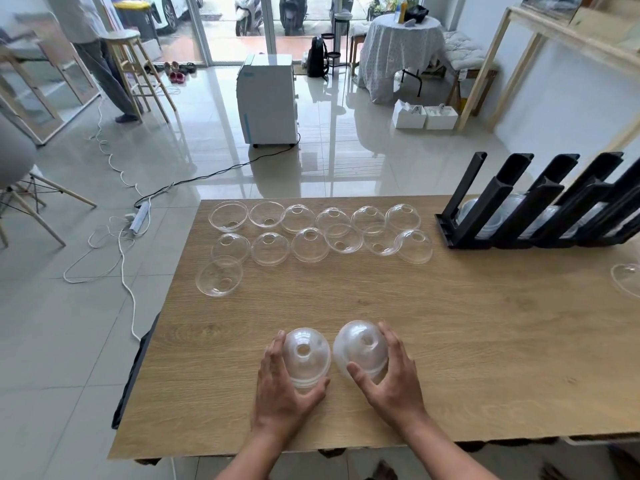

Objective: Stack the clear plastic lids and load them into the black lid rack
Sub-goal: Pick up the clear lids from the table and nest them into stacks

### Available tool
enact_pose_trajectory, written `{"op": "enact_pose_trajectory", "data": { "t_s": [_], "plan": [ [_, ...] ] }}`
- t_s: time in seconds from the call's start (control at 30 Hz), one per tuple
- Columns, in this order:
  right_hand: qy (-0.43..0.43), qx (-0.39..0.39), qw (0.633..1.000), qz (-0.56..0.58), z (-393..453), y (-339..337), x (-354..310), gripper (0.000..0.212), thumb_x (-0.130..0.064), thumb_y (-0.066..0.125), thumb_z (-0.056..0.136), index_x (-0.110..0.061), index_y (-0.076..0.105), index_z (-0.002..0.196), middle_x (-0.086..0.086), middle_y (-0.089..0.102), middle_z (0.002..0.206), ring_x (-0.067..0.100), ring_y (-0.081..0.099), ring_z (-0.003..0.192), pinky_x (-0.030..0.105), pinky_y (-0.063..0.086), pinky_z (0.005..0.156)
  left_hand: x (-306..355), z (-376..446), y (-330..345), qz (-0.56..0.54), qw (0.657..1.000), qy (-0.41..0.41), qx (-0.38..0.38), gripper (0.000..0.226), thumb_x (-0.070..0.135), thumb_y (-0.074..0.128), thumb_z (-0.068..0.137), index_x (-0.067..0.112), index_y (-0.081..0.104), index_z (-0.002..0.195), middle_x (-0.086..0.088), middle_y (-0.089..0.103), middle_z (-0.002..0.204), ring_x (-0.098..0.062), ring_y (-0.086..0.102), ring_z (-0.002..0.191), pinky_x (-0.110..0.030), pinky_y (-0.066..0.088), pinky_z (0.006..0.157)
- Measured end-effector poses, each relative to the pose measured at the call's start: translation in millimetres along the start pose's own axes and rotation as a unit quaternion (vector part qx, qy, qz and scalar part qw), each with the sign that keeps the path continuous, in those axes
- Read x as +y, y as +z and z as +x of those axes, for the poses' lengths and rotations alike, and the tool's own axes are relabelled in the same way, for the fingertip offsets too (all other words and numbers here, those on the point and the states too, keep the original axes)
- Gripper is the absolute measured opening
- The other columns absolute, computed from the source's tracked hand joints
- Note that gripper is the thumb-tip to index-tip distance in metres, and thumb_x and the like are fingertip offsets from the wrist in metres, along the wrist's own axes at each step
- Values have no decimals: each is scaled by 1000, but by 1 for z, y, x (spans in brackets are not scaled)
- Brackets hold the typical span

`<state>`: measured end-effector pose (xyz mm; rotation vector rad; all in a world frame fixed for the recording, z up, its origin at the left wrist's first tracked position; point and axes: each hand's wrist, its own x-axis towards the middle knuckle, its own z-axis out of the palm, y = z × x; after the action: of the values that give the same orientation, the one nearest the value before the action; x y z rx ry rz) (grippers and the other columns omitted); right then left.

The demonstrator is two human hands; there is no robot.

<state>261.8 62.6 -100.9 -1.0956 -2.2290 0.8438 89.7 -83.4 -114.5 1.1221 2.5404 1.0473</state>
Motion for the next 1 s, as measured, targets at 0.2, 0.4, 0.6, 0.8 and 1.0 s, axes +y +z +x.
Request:
{"op": "enact_pose_trajectory", "data": {
  "t_s": [0.2,0.4,0.6,0.8,1.0],
  "plan": [
    [-14,7,1000,-3,-4,6,6,97,-75,65,83,-25,31,158,-4,42,159,7,37,144,43,36,113,-3,-2,-2,-16,1000,7,8,117,71,75,64,19,22,154,-3,44,146,-22,47,130,-43,46,108],
    [-36,15,999,-8,-4,5,7,93,-60,75,81,-21,36,156,0,46,155,19,45,142,49,43,110,-3,-3,-2,-4,1000,12,3,115,69,76,66,18,22,154,-4,45,148,-25,49,131,-48,47,108],
    [-24,13,1000,-1,-2,3,0,91,-56,72,78,-23,37,155,1,49,152,21,47,138,43,37,109,3,-3,-4,-17,1000,16,4,117,66,79,61,17,26,153,-3,47,146,-24,50,129,-44,45,108],
    [-22,21,1000,1,-2,5,4,91,-57,72,76,-26,39,155,-2,49,151,19,48,135,42,38,107,3,9,-27,-160,982,-83,60,101,88,55,72,26,34,150,4,43,144,-15,40,131,-42,39,106],
    [-14,20,1000,3,-1,5,-1,90,-57,71,74,-23,42,153,-1,51,150,19,49,132,41,37,104,-19,112,-94,94,978,-112,151,82,59,76,77,10,48,137,-15,50,144,-38,46,128,-52,39,103]
  ]
}}
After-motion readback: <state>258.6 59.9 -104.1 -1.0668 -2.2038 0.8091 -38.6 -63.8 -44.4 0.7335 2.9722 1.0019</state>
